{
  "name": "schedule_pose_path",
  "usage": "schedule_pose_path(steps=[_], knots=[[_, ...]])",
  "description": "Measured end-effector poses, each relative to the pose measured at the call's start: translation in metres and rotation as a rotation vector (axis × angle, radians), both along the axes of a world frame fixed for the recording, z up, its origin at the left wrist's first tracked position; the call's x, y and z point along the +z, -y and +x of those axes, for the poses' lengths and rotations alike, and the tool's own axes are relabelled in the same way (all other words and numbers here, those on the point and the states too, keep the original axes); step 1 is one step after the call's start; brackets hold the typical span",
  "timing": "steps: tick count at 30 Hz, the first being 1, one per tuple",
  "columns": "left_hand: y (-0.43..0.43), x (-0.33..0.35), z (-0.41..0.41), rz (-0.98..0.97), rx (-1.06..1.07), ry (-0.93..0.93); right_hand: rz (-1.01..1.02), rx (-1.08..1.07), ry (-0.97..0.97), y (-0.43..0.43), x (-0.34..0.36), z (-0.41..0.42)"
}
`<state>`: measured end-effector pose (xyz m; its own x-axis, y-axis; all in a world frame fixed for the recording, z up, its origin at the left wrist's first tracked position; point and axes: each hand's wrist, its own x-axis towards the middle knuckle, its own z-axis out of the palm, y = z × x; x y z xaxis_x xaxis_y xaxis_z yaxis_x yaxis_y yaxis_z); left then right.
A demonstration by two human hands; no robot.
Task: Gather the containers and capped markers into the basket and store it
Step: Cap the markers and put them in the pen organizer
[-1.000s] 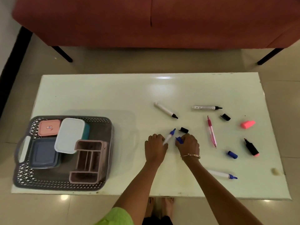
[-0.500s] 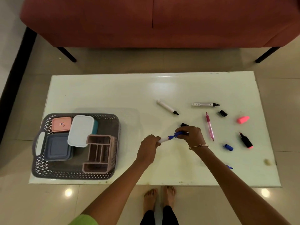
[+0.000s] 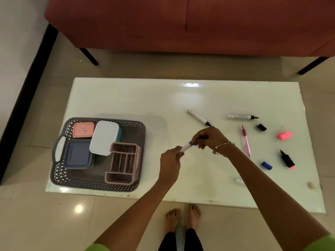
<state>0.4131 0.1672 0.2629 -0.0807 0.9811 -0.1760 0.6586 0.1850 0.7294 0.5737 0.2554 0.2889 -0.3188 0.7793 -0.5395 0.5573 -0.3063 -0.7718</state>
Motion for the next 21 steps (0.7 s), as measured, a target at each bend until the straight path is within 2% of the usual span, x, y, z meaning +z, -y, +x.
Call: schedule_pose_path(steps=[7,10,14,18,21], knots=[[0.013,0.008,-0.031,0.052,-0.034,-0.118,-0.072,0.117,-0.004,0.003,0.003,-0.027],[0.012,0.014,-0.050,0.053,-0.046,-0.103,-0.038,0.160,0.014,0.002,0.009,-0.044],[0.000,0.029,-0.081,0.078,0.018,-0.138,0.152,0.140,-0.001,0.000,0.041,-0.082],[0.003,0.042,-0.129,0.070,0.048,-0.313,0.441,0.249,0.075,0.010,0.063,-0.136],[0.014,0.047,-0.163,0.002,0.123,-0.396,0.478,0.365,0.159,0.013,0.057,-0.169]])
